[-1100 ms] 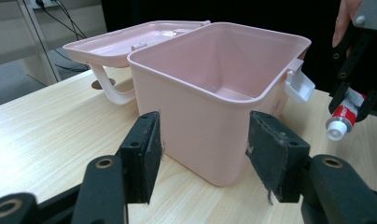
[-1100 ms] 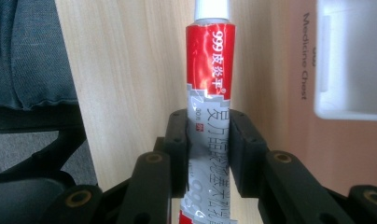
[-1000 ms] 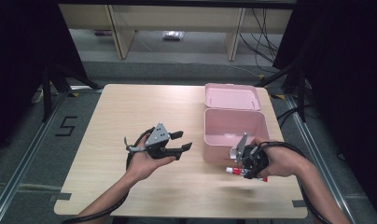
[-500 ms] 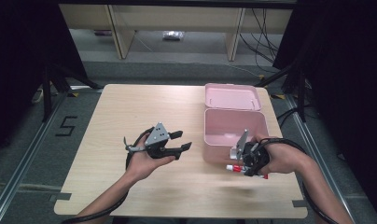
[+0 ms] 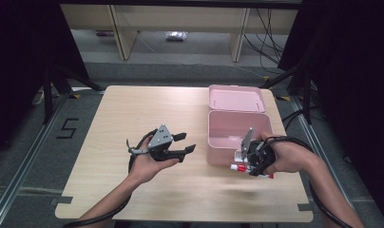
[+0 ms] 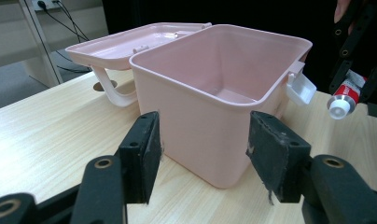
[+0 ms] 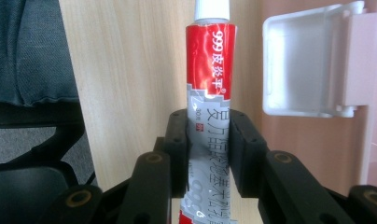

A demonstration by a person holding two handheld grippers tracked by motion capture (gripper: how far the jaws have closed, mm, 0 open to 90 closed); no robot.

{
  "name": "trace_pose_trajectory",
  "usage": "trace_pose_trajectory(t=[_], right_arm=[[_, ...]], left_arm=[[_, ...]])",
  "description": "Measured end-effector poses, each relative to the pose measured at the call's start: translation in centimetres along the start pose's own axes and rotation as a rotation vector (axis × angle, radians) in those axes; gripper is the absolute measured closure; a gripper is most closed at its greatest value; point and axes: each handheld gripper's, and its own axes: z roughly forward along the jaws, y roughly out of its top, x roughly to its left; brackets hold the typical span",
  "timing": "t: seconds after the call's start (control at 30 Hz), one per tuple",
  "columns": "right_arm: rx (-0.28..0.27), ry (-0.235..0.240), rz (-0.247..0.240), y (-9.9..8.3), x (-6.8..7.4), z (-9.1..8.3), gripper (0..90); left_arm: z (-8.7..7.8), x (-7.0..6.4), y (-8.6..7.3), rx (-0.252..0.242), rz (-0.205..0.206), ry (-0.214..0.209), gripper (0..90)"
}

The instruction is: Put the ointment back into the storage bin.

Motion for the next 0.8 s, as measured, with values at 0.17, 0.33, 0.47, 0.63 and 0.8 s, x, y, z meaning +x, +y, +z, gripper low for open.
trace_pose_trajectory(t=[0.17, 0.33, 0.47, 0.63, 0.8], right_arm=[[0.006, -0.011, 0.014, -0.1, 0.0, -0.2, 72.3], [-0.014, -0.005, -0.048, 0.1, -0.6, -0.5, 72.3], [-0.014, -0.006, -0.046, 0.1, -0.7, -0.7, 72.3], [-0.007, -0.011, -0.008, 0.2, -0.6, -1.1, 72.3], [0.006, -0.021, 0.003, 0.3, -0.6, -1.6, 72.3]], left_arm=[[0.0, 0.0, 0.0, 0.003, 0.003, 0.001, 43.7], [0.1, 0.0, 0.1, 0.003, 0.005, -0.001, 43.7], [0.1, 0.0, 0.0, 0.005, 0.009, -0.002, 43.7], [0.1, 0.0, 0.1, 0.002, 0.004, -0.002, 43.7], [0.1, -0.1, 0.1, 0.002, 0.005, -0.004, 43.7]])
